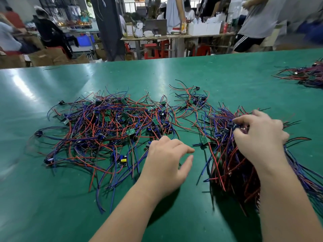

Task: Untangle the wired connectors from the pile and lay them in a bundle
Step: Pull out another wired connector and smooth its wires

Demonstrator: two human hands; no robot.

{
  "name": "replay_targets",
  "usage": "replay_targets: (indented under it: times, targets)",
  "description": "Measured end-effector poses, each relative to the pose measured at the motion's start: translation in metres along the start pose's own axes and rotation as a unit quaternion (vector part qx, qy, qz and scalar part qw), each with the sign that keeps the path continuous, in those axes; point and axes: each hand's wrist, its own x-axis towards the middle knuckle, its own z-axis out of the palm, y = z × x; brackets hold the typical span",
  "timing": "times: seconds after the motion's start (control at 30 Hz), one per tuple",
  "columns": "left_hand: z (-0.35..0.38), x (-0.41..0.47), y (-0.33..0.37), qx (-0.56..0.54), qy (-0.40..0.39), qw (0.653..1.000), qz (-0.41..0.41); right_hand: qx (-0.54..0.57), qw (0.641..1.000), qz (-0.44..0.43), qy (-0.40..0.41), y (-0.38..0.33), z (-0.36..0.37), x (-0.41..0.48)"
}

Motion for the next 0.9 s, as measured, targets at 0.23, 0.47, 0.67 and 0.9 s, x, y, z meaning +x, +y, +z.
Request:
replay_targets:
  times: [0.23,0.47,0.67,0.9]
  targets:
    - [0.009,-0.001,-0.013,0.117,-0.164,0.979,-0.031,0.15,0.942,-0.269,-0.132,-0.04,0.023,-0.03]
    - [-0.006,0.001,-0.034,0.217,-0.144,0.95,-0.17,0.01,0.928,-0.154,-0.338,-0.033,0.048,-0.04]
    - [-0.013,0.002,-0.047,0.155,-0.113,0.942,-0.276,0.019,0.947,-0.065,-0.315,-0.023,0.049,-0.023]
    - [-0.017,0.002,-0.056,0.112,-0.048,0.95,-0.288,0.016,0.961,-0.055,-0.271,-0.013,0.044,-0.016]
